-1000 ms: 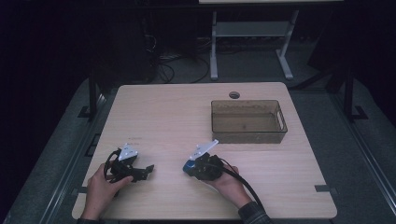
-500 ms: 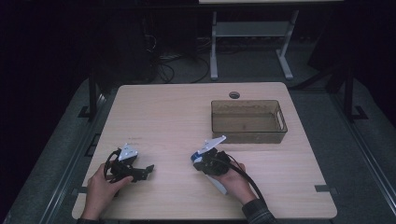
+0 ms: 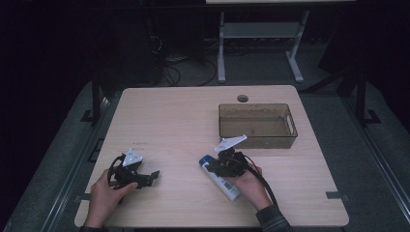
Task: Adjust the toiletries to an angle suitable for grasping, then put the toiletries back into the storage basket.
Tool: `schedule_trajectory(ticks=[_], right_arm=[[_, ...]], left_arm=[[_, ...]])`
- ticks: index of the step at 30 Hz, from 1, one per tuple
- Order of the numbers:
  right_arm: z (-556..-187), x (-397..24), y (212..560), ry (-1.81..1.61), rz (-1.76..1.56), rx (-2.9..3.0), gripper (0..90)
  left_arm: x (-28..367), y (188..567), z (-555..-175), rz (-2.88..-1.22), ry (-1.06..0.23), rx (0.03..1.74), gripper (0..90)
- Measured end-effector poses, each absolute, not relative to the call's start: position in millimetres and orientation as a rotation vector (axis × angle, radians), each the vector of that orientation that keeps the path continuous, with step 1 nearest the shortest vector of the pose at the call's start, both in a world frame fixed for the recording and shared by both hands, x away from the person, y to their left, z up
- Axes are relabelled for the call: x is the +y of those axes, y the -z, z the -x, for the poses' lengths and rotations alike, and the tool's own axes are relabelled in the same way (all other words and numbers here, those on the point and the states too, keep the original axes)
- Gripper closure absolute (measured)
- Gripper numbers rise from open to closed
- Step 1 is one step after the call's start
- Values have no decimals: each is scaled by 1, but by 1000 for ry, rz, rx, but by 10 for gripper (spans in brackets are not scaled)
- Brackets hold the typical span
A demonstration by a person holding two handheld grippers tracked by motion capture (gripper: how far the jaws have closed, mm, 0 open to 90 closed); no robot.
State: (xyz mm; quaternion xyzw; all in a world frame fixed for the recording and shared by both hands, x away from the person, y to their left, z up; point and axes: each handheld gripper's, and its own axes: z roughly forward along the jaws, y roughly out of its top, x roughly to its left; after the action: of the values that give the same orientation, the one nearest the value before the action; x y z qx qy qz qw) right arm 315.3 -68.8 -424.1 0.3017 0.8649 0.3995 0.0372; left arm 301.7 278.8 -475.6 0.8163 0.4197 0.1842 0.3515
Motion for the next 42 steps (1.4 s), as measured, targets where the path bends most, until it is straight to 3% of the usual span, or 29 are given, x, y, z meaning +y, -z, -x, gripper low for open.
schedule_trajectory(ticks=[10, 20, 42], right_arm=[[-319, -79, 417, -1132, -1026, 2618, 455], [-321, -70, 420, -1020, -1066, 2619, 276], [-332, -47, 447, -747, -1144, 2703, 206]], left_arm=[[279, 476, -302, -2110, -476, 1087, 127], [279, 476, -302, -2111, -476, 1088, 127], [279, 475, -302, -2117, -476, 1085, 127]])
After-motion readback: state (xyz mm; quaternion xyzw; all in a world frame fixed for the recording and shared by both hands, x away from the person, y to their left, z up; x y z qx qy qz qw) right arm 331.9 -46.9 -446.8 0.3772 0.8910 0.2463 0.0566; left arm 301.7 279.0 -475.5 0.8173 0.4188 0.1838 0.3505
